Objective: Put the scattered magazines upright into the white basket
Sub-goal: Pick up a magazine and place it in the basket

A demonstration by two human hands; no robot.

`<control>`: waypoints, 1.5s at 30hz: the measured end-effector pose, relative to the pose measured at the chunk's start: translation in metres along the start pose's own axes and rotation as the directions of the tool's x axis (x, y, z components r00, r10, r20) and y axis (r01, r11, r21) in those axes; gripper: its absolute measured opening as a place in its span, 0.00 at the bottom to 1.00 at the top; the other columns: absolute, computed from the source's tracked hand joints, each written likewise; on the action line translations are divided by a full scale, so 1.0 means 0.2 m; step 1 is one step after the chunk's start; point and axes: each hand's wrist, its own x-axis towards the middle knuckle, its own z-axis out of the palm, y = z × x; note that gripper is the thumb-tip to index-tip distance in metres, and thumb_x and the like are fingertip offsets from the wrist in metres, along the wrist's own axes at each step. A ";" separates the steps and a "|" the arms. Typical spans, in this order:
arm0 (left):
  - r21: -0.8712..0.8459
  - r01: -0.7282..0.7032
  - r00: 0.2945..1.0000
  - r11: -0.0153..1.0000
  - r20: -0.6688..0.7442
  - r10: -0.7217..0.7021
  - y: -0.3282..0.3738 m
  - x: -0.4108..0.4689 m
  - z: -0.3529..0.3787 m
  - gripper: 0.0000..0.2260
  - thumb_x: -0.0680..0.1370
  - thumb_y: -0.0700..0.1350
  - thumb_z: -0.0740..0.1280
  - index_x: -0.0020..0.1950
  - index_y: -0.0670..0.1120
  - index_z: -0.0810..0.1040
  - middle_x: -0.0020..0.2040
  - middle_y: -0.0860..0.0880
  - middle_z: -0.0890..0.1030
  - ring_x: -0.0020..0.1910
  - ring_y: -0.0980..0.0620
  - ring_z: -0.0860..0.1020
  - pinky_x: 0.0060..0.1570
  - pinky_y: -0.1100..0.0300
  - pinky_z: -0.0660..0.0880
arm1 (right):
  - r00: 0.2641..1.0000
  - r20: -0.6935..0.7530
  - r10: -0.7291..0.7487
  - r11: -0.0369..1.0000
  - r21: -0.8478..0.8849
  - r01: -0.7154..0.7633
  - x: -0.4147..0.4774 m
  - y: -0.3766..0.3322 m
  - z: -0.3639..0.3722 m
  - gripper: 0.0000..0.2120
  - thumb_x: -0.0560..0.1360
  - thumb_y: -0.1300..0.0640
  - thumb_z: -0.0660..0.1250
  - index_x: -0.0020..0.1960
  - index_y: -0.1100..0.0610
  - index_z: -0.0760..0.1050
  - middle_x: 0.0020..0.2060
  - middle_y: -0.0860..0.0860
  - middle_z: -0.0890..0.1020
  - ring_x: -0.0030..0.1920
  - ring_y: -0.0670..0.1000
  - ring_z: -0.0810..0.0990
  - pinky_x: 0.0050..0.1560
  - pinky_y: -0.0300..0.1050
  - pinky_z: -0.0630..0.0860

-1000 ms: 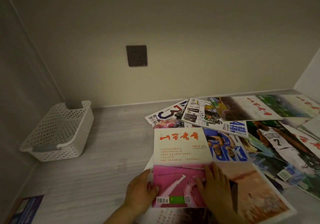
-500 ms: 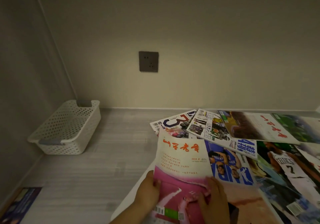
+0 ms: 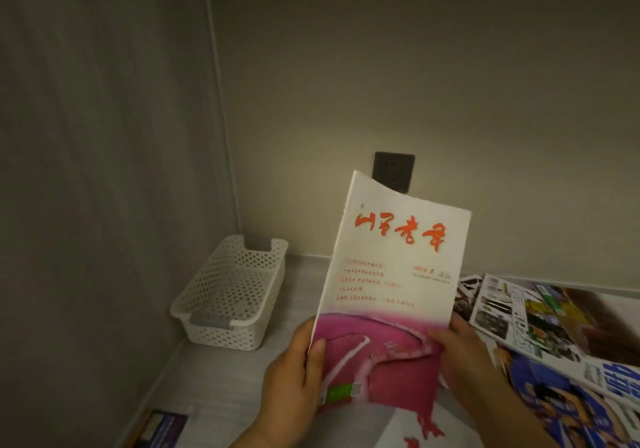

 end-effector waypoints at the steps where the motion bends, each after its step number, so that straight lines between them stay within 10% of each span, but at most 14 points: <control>1: -0.014 -0.007 0.999 1.000 -0.048 0.006 -0.02 0.05 -0.07 0.14 0.77 0.44 0.59 0.55 0.64 0.69 0.44 0.68 0.76 0.43 0.73 0.75 0.40 0.84 0.65 | 0.999 0.046 -0.016 1.000 0.001 0.016 0.01 -0.02 0.10 0.18 0.68 0.77 0.55 0.44 0.59 0.77 0.28 0.52 0.85 0.28 0.51 0.83 0.23 0.40 0.77; 9: -0.130 -0.017 0.956 0.991 -0.294 -0.022 -0.19 0.36 -0.55 0.14 0.75 0.34 0.62 0.48 0.54 0.75 0.41 0.61 0.77 0.37 0.75 0.76 0.34 0.83 0.68 | 0.966 0.125 -0.228 0.966 -0.097 0.241 0.19 -0.15 0.84 0.16 0.70 0.76 0.57 0.43 0.56 0.73 0.33 0.51 0.78 0.23 0.42 0.78 0.20 0.30 0.71; 16: -0.078 0.141 0.896 0.987 -0.414 -0.160 -0.40 0.52 -0.70 0.06 0.74 0.38 0.64 0.45 0.47 0.78 0.35 0.61 0.77 0.33 0.72 0.73 0.34 0.70 0.72 | 0.924 0.181 -0.337 0.902 -0.220 0.372 0.43 -0.17 1.33 0.14 0.71 0.73 0.56 0.46 0.57 0.73 0.42 0.55 0.78 0.38 0.50 0.76 0.29 0.28 0.73; 23: 0.026 0.311 0.865 0.950 -0.422 -0.271 -0.62 0.48 -0.67 0.06 0.74 0.39 0.64 0.47 0.40 0.79 0.45 0.41 0.84 0.42 0.48 0.80 0.45 0.53 0.77 | 0.933 0.257 -0.251 0.871 -0.361 0.334 0.59 0.03 1.51 0.16 0.71 0.74 0.54 0.53 0.66 0.75 0.50 0.62 0.80 0.47 0.57 0.78 0.45 0.47 0.74; 31: 0.127 0.390 0.852 0.912 -0.427 -0.305 -0.69 0.47 -0.64 0.08 0.75 0.40 0.62 0.49 0.42 0.79 0.47 0.41 0.84 0.44 0.43 0.81 0.46 0.53 0.77 | 0.967 0.214 -0.135 0.870 -0.441 0.219 0.64 0.22 1.60 0.17 0.72 0.66 0.61 0.61 0.61 0.69 0.53 0.60 0.79 0.55 0.61 0.77 0.60 0.58 0.74; 36: 0.116 0.405 0.824 0.907 -0.476 -0.307 -0.69 0.49 -0.64 0.08 0.75 0.40 0.62 0.52 0.43 0.79 0.49 0.42 0.84 0.46 0.44 0.81 0.46 0.57 0.75 | 0.937 0.328 -0.120 0.906 -0.349 0.238 0.58 0.22 1.63 0.30 0.72 0.59 0.66 0.69 0.49 0.56 0.51 0.50 0.76 0.45 0.46 0.77 0.43 0.35 0.79; 39: 0.110 0.405 0.816 0.908 -0.492 -0.304 -0.68 0.49 -0.63 0.09 0.75 0.39 0.62 0.52 0.43 0.78 0.50 0.42 0.84 0.47 0.44 0.81 0.46 0.57 0.74 | 0.918 0.396 -0.036 0.945 -0.284 0.160 0.53 0.21 1.67 0.36 0.72 0.57 0.67 0.72 0.46 0.49 0.66 0.52 0.69 0.60 0.53 0.73 0.60 0.54 0.74; 45: 0.080 0.389 0.818 0.918 -0.489 -0.303 -0.68 0.48 -0.63 0.18 0.73 0.33 0.61 0.62 0.45 0.72 0.50 0.44 0.83 0.43 0.50 0.79 0.44 0.62 0.70 | 0.762 0.640 0.103 0.938 -0.317 0.140 0.40 0.21 1.75 0.38 0.74 0.55 0.65 0.73 0.44 0.42 0.73 0.50 0.58 0.71 0.56 0.62 0.65 0.59 0.70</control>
